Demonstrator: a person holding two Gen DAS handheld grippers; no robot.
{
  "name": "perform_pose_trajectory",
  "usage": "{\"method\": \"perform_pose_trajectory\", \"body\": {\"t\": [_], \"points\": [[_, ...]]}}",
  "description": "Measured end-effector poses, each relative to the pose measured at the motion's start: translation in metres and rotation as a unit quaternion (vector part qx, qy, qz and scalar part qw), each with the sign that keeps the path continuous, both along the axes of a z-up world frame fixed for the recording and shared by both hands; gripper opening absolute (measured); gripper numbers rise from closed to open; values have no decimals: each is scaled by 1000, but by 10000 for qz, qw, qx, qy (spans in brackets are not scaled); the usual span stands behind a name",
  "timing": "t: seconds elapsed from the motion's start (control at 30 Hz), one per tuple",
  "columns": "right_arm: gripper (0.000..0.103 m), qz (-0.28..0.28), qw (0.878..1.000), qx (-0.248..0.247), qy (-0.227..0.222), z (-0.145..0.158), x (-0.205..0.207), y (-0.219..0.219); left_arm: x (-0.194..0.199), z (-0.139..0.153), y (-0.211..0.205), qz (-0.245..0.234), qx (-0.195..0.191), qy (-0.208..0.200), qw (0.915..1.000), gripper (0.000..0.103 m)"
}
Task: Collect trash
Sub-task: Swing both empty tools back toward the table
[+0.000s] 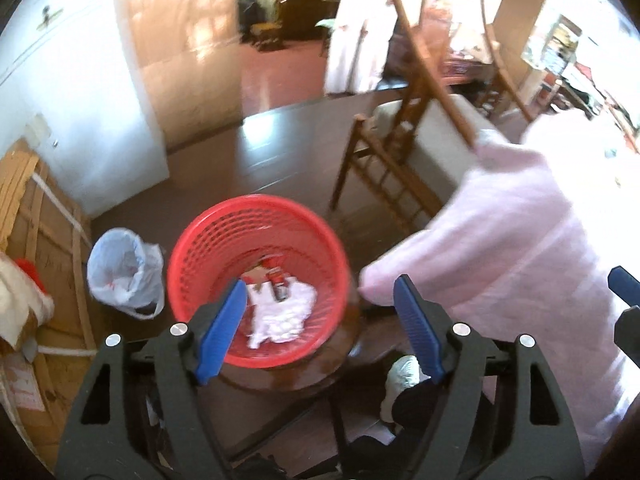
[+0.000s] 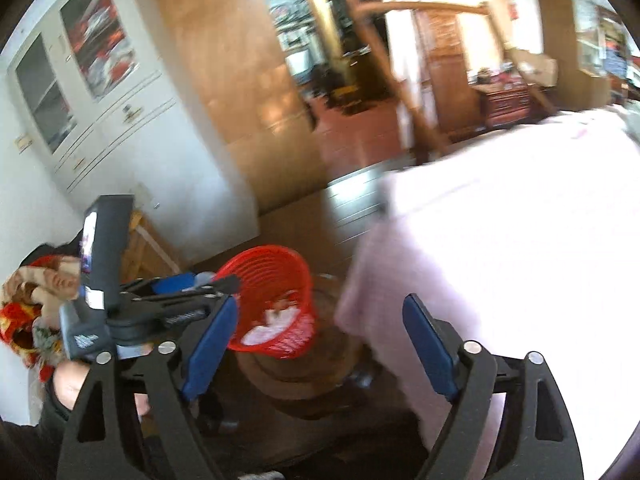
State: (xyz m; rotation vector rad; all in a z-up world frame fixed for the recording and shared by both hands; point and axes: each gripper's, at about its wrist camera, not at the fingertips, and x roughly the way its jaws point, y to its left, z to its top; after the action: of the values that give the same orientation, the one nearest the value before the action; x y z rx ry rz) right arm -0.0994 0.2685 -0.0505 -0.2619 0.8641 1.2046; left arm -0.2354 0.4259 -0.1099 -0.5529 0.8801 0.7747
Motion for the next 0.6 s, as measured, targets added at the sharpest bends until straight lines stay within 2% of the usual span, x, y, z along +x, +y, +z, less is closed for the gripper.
{"method": "perform_pose_trajectory", "body": {"t": [0.27,0.6], "points": [[90,-1351,9904,151,-249,16,52,-121,52,46,-80,-964,432,-348,9938,86],[91,-3011,9528,92,-369,13,113,-262,135,58,-178,-2187,626,-322,9732,87]]}}
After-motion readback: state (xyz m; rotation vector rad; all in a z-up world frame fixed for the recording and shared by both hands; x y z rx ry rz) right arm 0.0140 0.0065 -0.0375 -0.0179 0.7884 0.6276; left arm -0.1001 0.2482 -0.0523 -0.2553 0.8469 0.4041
